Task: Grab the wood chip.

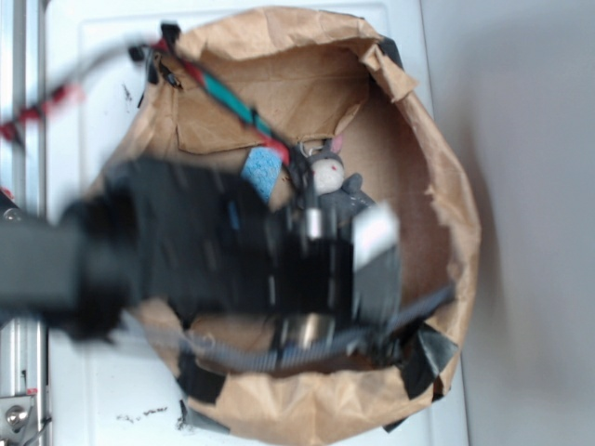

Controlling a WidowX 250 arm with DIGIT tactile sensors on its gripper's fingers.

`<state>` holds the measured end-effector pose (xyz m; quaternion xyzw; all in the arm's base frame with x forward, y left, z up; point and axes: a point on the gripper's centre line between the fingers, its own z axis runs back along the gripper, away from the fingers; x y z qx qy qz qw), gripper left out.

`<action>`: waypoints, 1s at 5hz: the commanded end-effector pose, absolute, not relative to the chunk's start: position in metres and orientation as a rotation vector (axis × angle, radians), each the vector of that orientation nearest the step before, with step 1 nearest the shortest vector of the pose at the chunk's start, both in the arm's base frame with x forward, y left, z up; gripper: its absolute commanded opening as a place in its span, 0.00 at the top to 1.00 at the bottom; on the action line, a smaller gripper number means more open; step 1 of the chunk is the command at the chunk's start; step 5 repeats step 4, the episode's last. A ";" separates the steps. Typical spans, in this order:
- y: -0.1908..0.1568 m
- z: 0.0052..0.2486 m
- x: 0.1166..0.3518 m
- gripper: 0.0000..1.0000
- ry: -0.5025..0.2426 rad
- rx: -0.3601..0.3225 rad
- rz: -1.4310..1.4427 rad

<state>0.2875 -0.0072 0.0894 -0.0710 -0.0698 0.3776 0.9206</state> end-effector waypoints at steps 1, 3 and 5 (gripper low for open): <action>0.033 0.177 0.286 1.00 -0.191 -0.133 0.763; 0.045 0.212 0.270 1.00 -0.170 -0.104 0.687; 0.041 0.216 0.266 1.00 -0.196 -0.071 0.704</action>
